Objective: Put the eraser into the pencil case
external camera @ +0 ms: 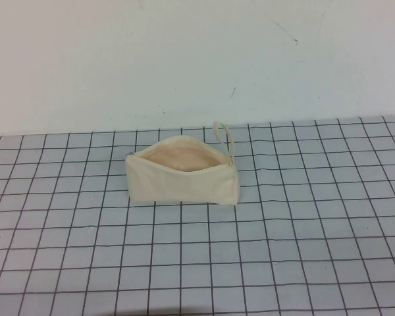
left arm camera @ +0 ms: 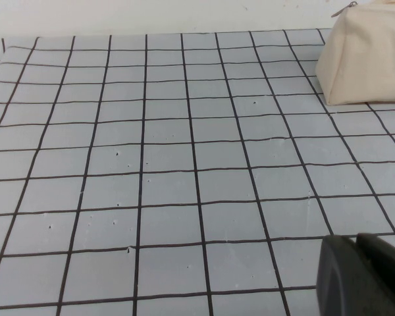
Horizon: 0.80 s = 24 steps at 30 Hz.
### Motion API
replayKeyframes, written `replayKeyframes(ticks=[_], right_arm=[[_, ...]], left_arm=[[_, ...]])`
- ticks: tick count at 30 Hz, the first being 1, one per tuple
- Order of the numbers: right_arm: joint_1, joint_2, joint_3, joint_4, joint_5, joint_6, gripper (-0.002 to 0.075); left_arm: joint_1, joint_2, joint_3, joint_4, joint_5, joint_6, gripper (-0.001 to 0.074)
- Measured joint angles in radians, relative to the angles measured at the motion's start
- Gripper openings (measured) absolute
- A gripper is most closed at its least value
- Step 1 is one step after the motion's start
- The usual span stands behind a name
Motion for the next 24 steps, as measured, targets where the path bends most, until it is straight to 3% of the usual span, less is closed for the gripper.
replayKeyframes(ticks=[4,8,9,17,24], right_arm=[[-0.013,-0.031,0.001,-0.004,0.002,0.0,0.0002],[-0.117,-0.127,0.012,-0.008,0.003,-0.034,0.0002],[-0.177,-0.177,0.05,-0.024,-0.018,-0.038,0.0002],[-0.328,-0.333,0.372,-0.058,-0.252,-0.044,0.0001],[-0.409,-0.433,0.486,-0.051,-0.227,-0.047,0.0001]], left_arm=[[0.0,0.0,0.0,0.0,0.0,0.0,-0.0002],[0.0,0.0,0.0,0.0,0.0,0.0,-0.0002],[0.0,0.0,0.0,0.0,0.0,0.0,-0.0001],[0.0,0.0,0.0,0.0,0.0,0.0,-0.0002],[0.0,0.0,0.0,0.0,0.0,0.0,-0.0002]])
